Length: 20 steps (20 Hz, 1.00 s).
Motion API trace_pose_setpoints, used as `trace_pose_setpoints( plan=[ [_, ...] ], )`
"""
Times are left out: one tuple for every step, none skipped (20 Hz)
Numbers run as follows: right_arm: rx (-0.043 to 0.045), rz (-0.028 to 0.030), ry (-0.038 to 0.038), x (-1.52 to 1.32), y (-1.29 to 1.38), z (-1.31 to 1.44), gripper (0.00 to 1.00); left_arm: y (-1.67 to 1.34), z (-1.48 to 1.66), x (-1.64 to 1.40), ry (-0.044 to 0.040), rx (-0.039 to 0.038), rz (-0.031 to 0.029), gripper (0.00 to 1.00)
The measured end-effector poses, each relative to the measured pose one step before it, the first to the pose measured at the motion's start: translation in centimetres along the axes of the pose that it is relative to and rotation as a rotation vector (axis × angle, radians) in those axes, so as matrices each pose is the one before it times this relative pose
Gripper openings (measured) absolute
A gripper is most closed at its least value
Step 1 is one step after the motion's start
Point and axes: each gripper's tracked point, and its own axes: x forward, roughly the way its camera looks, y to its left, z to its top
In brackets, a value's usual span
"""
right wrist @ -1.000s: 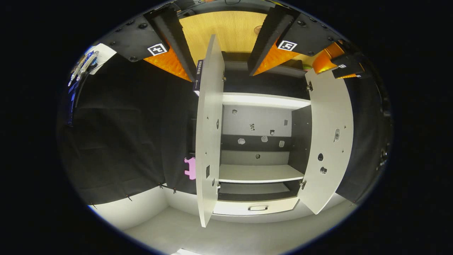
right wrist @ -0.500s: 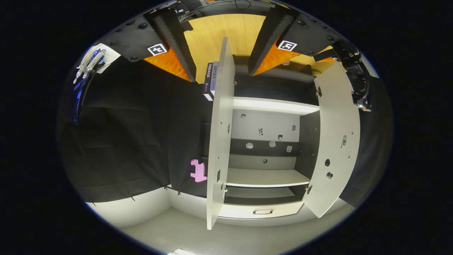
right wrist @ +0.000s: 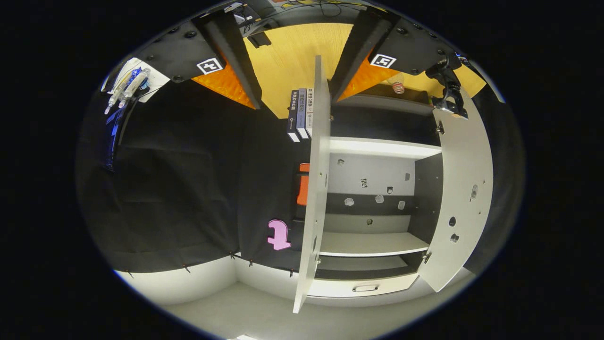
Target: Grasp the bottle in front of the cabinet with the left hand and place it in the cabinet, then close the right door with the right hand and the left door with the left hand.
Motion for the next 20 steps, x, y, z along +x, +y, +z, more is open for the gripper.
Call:
trace_pose_setpoints(
  plan=[
    [-0.00622, -0.01177, -0.00001, 0.028, -0.417, -0.015, 0.97, -0.124, -0.390, 0.589, 0.00955, -0.00953, -0.00251, 0.95],
    [-0.00554, -0.01209, -0.00120, 0.105, -0.480, 0.004, 0.97, 0.043, -0.376, 0.601, 0.01329, -0.00134, 0.00267, 0.95],
    [-0.00355, -0.01038, 0.00069, 0.093, -0.340, 0.031, 0.97, 0.041, -0.379, 0.665, 0.01211, 0.00091, 0.00369, 0.95],
    [-0.00129, -0.00840, 0.00227, 0.109, -0.310, -0.011, 0.97, 0.019, -0.193, 0.627, 0.00695, 0.00084, 0.00452, 0.95],
    [-0.00078, -0.00741, 0.00512, 0.063, -0.211, -0.128, 0.97, 0.070, -0.246, 0.573, 0.00519, 0.00205, 0.00707, 0.95],
    [-0.00087, -0.00681, 0.00688, 0.155, -0.253, -0.258, 0.97, 0.095, -0.180, 0.566, 0.00770, 0.00048, 0.00790, 0.95],
    [-0.00115, -0.00565, 0.00649, 0.070, -0.212, -0.232, 0.97, -0.060, -0.275, 0.466, 0.00765, -0.00363, 0.00140, 0.95],
    [-0.00189, -0.00460, 0.00604, 0.186, -0.133, -0.082, 0.97, 0.090, -0.193, 0.294, 0.01213, -0.00129, 0.00121, 0.96],
    [-0.00236, -0.00201, 0.00464, 0.171, -0.080, -0.172, 0.97, 0.164, -0.226, 0.127, 0.01129, 0.00343, 0.00319, 0.95],
    [-0.00167, -0.00081, 0.00260, 0.125, -0.044, -0.148, 0.97, 0.221, 0.002, 0.072, 0.01068, 0.00169, 0.01058, 0.92],
    [0.00023, -0.00022, -0.00006, 0.129, -0.036, 0.018, 0.97, 0.227, 0.116, -0.105, 0.02572, -0.00230, 0.00676, 0.88],
    [0.00129, -0.00055, -0.00063, 0.207, 0.050, -0.025, 0.97, -0.323, 0.153, -0.304, 0.02223, -0.01055, -0.01374, 0.77],
    [0.00405, 0.00064, 0.00096, 0.226, 0.078, -0.128, 0.97, -0.008, 0.667, -0.586, -0.00156, -0.00875, -0.00517, 0.76],
    [0.00673, 0.00378, 0.00314, 0.236, 0.078, -0.140, 0.97, 0.016, 0.910, -0.505, -0.00623, -0.00174, -0.00551, 0.76],
    [0.00814, 0.00639, 0.00404, 0.192, 0.277, -0.185, 0.97, 0.129, 0.924, -0.503, -0.00663, 0.00281, -0.00321, 0.76],
    [0.00831, 0.00674, 0.00392, 0.300, 0.177, -0.166, 0.97, 0.168, 1.090, -0.462, -0.00788, 0.00335, -0.00234, 0.76],
    [0.00665, 0.00681, 0.00157, 0.259, 0.266, -0.172, 0.97, 0.173, 1.088, -0.503, -0.00512, 0.00404, -0.00211, 0.76],
    [0.00431, 0.00499, -0.00010, 0.255, 0.124, -0.054, 0.97, 0.181, 1.237, -0.493, -0.00870, 0.00351, -0.00216, 0.76],
    [0.00158, 0.00278, -0.00246, 0.175, 0.186, -0.122, 0.97, 0.179, 1.306, -0.484, -0.00835, 0.00501, -0.00178, 0.76],
    [-0.00022, 0.00124, -0.00319, 0.325, 0.092, 0.011, 0.97, 0.176, 1.321, -0.495, -0.00867, 0.00705, -0.00421, 0.76]
  ],
)
